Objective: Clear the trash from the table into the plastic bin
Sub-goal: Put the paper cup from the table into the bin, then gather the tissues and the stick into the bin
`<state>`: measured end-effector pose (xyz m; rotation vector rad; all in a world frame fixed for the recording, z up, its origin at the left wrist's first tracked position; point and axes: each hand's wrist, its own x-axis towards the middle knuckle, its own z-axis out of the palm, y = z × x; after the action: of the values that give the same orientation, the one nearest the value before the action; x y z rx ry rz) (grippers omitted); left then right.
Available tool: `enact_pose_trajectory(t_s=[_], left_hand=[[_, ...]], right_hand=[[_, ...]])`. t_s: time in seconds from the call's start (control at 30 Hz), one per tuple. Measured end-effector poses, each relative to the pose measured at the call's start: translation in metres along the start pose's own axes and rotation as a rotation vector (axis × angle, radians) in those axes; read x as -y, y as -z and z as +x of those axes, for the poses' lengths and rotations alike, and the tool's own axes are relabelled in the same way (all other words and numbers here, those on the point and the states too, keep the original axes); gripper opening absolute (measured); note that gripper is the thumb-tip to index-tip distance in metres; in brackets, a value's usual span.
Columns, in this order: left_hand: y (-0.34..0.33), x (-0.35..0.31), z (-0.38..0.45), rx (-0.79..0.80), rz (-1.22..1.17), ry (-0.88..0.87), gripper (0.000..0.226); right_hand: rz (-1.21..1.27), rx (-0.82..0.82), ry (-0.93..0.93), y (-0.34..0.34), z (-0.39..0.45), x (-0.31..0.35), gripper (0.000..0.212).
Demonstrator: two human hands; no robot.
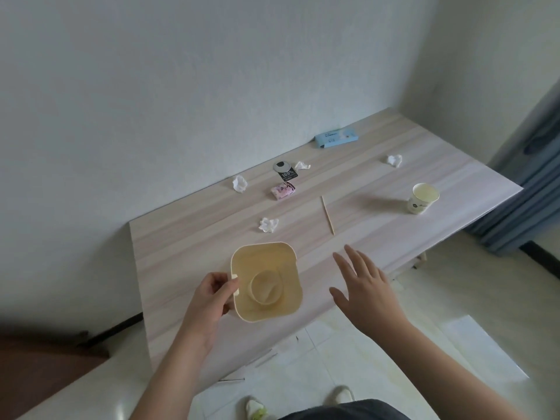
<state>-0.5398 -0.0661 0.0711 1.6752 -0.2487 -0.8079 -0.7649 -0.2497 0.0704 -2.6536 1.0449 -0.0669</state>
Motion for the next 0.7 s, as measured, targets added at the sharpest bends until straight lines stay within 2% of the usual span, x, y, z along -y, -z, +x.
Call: enact_pose_trajectory(t_s=[0.17, 0.33, 0.7], left_hand=[[-0.018, 0.003, -0.012, -0.048, -0.037, 0.028, 0.034], [-0.004, 0.000, -0.013, -0.085, -0.057, 0.015, 0.052], [0.043, -0.008, 0.033, -0.179, -0.154, 0.036, 0.049]], right_hand=[[-0.041, -0.003, 0.022, 0.002, 0.018, -0.012, 0.067], [-0.049, 0.022, 0.019, -0.005, 0.041, -0.012, 0.068], [-0.067, 0.080, 0.187, -0.023, 0.123, 0.045, 0.069]])
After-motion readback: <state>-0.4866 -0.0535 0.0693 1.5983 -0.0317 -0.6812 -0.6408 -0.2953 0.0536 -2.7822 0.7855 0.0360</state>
